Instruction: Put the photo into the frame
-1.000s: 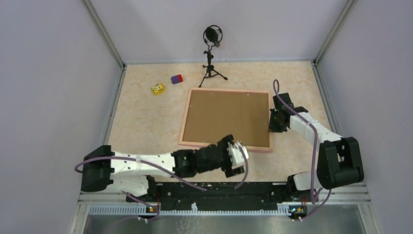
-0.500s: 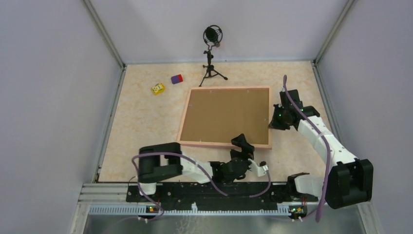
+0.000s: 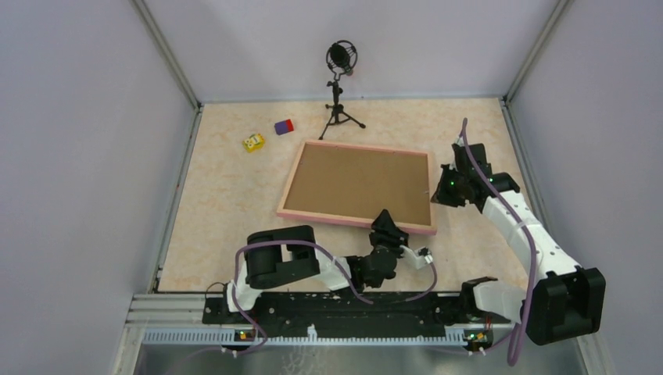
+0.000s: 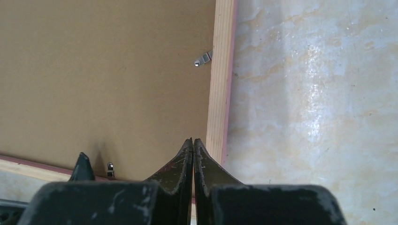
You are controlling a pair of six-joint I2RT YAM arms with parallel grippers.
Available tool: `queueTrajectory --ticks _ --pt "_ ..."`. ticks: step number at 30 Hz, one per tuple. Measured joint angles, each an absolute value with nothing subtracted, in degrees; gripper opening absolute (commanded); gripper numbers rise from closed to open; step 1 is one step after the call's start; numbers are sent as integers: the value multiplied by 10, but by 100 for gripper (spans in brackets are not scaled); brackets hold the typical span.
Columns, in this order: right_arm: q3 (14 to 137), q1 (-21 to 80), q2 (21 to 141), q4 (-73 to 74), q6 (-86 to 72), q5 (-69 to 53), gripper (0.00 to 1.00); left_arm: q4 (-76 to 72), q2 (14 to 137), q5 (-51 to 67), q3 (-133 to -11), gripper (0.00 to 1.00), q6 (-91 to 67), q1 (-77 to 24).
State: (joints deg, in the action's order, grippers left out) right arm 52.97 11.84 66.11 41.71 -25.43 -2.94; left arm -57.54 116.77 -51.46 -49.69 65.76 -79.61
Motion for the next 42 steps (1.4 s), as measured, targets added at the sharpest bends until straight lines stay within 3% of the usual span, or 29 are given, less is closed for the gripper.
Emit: queueTrajectory --ticks 6,8,11,16,23,30,35,42 --pt "530 118 648 411 -267 -31 1 -531 1167 -512 -498 11 666 -796" --pt "531 118 637 412 -272 -18 21 -507 1159 -514 -505 0 666 -795" --pt "544 117 607 416 -279 9 44 -449 1130 -513 -516 0 649 -797" --pt "621 117 535 412 -266 56 58 -303 1041 -515 -566 0 575 -811" --pt "737 117 440 370 -255 132 63 -74 900 -473 -723 0 388 -814" --pt "788 117 397 324 -251 163 64 11 825 -373 -810 0 205 -768" --pt "780 117 401 329 -252 163 64 31 778 -247 -800 0 37 -644" --pt "757 117 408 335 -256 159 64 -10 707 -81 -687 0 -239 -423"
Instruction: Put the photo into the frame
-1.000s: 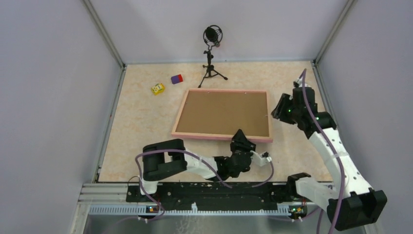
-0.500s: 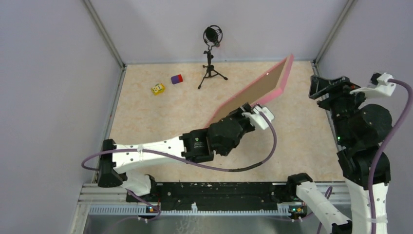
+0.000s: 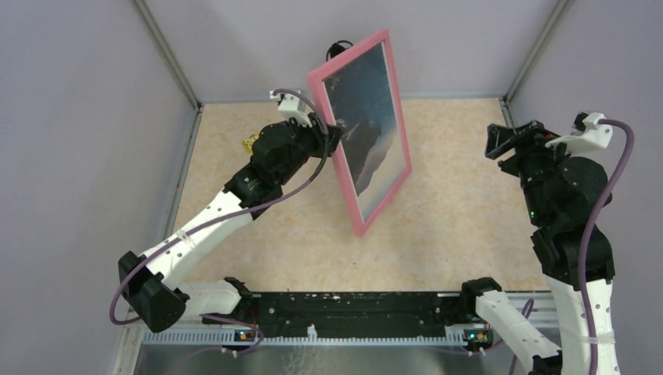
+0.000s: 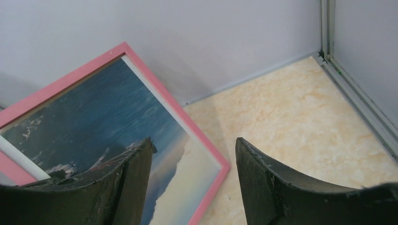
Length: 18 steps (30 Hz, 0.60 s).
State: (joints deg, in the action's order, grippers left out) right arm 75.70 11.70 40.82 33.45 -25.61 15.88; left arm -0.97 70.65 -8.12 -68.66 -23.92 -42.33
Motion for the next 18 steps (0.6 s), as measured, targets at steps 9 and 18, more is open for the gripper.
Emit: queueTrajectory --ticks 9,18 --pt "726 117 427 338 -261 142 65 -99 717 62 -582 0 -433 -387" --pt "712 117 427 340 -261 135 65 -211 849 173 -561 0 -545 -395"
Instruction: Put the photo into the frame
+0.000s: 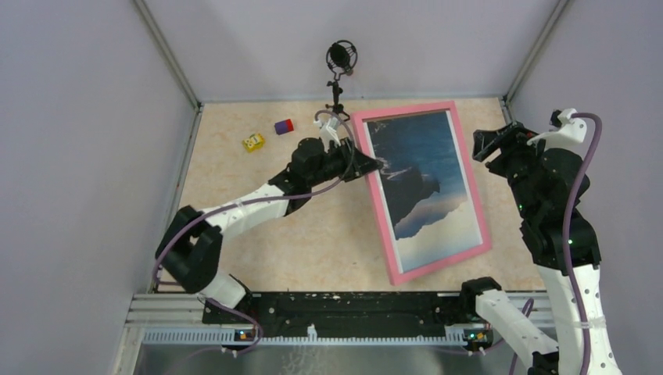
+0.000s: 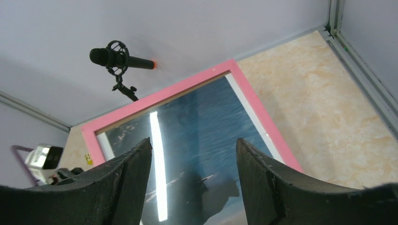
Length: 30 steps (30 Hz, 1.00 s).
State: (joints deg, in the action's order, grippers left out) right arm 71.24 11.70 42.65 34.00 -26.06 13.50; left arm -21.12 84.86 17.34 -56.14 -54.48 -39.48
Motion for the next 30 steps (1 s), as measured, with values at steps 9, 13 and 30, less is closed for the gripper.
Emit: queueTrajectory --ticks 9,13,30 --pt "713 117 418 351 -254 132 65 -249 1091 242 -751 0 -620 -395" --pt "713 117 415 357 -249 131 65 -244 1176 283 -825 0 -650 -394" --pt "710 117 408 359 -236 119 66 -234 1378 374 -964 0 -731 -404"
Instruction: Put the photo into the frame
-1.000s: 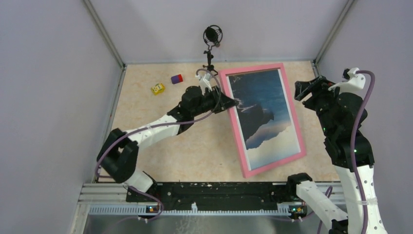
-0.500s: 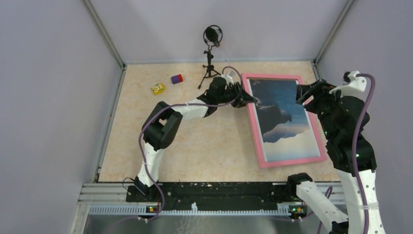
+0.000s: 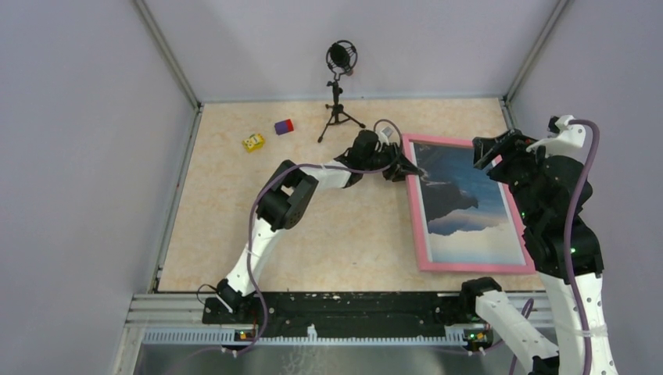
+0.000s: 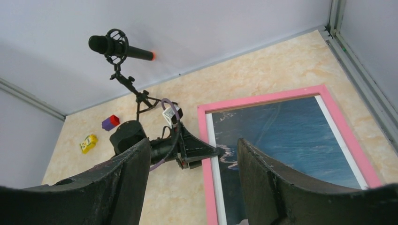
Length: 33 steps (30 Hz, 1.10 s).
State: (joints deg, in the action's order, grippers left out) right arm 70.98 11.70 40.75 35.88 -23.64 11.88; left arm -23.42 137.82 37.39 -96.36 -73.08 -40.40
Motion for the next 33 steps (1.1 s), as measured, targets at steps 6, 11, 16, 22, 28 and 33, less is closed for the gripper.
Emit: queueTrajectory --ticks 6,11,16,22,28,33 --pt "697 117 404 360 -237 111 66 -196 1425 384 -1032 3 -719 -414" --pt "697 117 405 360 -237 109 66 -130 1428 371 -1050 38 -688 -418" --pt "697 117 405 360 -238 109 66 -9 1428 311 -1075 66 -588 -419" --pt "704 117 415 375 -241 103 73 95 1345 181 -1055 83 -447 -413" --pt "740 117 449 399 -232 82 99 161 1178 82 -948 84 -356 -389" --pt "771 117 453 412 -211 53 99 177 938 46 -880 94 -272 -386"
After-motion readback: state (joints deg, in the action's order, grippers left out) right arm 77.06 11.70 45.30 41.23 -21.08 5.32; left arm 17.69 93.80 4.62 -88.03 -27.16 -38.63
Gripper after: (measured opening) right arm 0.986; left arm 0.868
